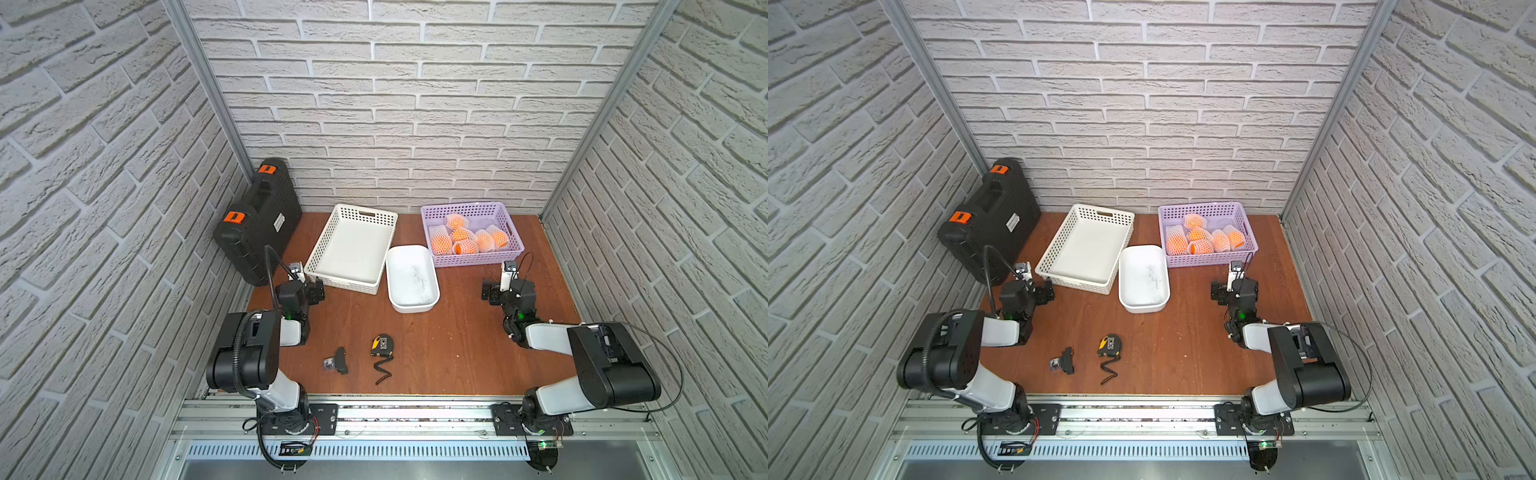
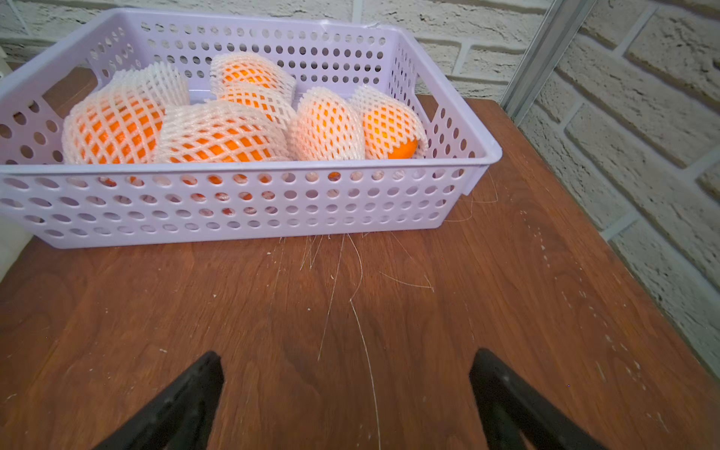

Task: Remove foam nets from oranges
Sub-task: Pick up the orange from the basket.

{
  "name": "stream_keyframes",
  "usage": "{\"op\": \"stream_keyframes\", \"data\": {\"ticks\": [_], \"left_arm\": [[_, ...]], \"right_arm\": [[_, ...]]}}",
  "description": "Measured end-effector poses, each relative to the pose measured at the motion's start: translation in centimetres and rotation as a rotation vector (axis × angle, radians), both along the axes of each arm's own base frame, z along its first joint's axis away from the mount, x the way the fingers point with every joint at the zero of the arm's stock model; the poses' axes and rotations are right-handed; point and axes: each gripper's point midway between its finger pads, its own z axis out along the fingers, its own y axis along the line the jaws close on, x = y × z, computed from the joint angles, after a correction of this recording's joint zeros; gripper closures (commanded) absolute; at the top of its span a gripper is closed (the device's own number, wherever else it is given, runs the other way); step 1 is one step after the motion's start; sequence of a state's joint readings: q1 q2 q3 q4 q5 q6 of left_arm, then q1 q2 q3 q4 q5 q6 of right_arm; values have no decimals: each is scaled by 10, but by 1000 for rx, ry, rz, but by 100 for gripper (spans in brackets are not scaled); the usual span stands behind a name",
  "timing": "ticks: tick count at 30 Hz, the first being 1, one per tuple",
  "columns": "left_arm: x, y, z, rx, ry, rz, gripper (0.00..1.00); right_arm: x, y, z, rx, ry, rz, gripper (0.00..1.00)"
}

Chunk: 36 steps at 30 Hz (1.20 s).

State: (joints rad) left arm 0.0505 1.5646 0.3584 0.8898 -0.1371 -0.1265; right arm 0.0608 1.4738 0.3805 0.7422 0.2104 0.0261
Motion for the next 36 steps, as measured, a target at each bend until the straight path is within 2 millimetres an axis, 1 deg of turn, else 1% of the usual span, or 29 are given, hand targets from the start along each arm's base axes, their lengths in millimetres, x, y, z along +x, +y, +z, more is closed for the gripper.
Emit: {"op": "stream_keyframes", "data": {"ticks": [36], "left_arm": [[0, 0, 1, 15, -2, 11, 2]], "right_arm": [[0, 1, 0, 3, -2, 6, 0]]}}
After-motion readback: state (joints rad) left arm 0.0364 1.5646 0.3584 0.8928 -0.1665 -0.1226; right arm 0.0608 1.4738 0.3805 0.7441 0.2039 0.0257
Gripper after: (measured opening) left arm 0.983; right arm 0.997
